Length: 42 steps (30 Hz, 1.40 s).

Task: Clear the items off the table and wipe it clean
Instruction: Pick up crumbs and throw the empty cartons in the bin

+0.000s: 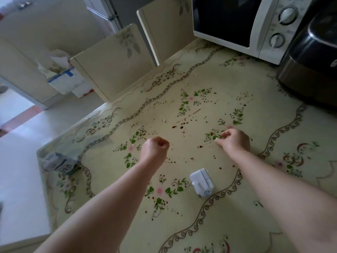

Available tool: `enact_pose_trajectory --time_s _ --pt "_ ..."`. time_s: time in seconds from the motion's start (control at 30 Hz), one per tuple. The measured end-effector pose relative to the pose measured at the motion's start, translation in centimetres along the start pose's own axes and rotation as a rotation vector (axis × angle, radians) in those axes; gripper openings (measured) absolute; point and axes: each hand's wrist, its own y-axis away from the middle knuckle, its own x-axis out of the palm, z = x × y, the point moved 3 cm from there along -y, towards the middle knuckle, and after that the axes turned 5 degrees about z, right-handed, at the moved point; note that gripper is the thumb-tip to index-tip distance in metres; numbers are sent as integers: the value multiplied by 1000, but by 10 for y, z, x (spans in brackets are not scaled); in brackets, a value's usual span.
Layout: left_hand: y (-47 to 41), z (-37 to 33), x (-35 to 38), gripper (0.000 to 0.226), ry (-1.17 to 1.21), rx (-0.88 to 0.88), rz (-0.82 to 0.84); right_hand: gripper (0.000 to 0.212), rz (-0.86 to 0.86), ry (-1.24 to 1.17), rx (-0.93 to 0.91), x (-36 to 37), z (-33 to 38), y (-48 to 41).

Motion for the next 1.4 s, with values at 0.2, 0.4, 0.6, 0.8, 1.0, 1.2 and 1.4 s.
enact_pose_trajectory --time_s 0.2,0.4,0.6,0.8,1.0,1.2,1.4 --pt "-30 -6 -7 10 -10 -5 -46 7 27 191 -142 5 9 -6" --pt "-72 -14 -20 12 -139 -18 -136 9 37 109 -241 11 28 -10" --pt "-111 -26 -14 17 -226 3 -131 9 -37 77 -204 5 16 -18" --pt "-128 -29 5 13 -289 37 -187 16 -54 93 -138 1 8 -24" --pt "-130 -27 6 18 -487 14 -165 14 11 189 -204 2 9 -20" --pt "-100 -30 2 17 -393 66 -129 13 22 341 -256 8 9 -18" --pt "-59 -44 -7 8 -107 195 -31 8 178 -42 -121 3 24 -6"
